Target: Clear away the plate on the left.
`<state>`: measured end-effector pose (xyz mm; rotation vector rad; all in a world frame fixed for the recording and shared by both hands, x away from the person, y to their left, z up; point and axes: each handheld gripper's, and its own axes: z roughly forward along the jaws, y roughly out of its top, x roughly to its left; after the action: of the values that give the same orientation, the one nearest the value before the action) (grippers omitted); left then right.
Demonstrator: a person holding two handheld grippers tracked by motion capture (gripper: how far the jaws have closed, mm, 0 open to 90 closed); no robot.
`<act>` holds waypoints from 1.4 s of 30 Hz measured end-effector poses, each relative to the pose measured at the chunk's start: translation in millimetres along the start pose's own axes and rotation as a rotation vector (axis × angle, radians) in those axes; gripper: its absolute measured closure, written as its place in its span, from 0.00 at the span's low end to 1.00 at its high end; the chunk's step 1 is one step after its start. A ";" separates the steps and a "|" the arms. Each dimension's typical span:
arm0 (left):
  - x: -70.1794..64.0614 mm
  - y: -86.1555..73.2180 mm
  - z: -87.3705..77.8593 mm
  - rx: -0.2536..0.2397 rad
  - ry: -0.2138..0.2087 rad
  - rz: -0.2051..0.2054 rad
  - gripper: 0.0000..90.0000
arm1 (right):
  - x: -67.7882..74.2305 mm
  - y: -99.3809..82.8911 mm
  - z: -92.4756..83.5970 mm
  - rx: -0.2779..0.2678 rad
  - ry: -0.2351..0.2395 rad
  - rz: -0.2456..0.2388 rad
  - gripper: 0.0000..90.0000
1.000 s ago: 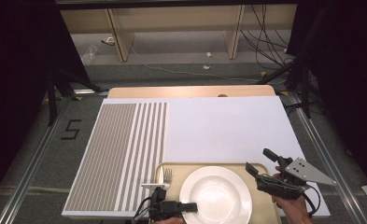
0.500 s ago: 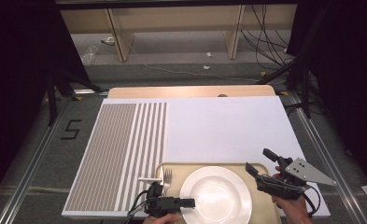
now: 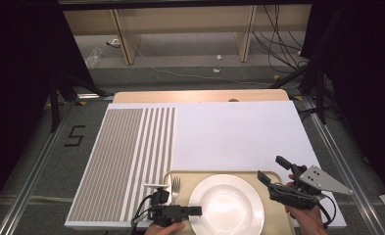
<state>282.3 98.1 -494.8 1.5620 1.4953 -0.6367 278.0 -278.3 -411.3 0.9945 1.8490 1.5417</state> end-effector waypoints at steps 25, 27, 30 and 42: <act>-28.8 12.6 -30.3 -0.167 0.175 0.365 0.28 | 0.2 0.0 -0.1 -0.001 0.001 -0.001 0.24; -31.1 13.4 -32.8 -0.183 0.186 0.403 0.27 | 0.4 0.0 0.0 -0.001 0.001 0.000 0.24; -33.4 14.9 -36.2 -0.208 0.198 0.444 0.27 | 0.5 -0.1 0.3 -0.002 0.000 0.000 0.24; -37.3 20.3 -51.5 -0.319 0.199 0.572 0.25 | 0.4 -0.2 0.5 -0.002 0.001 -0.002 0.24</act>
<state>286.2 123.4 -433.2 1.7183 1.1307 0.0841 278.1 -277.7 -411.6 0.9906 1.8477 1.5429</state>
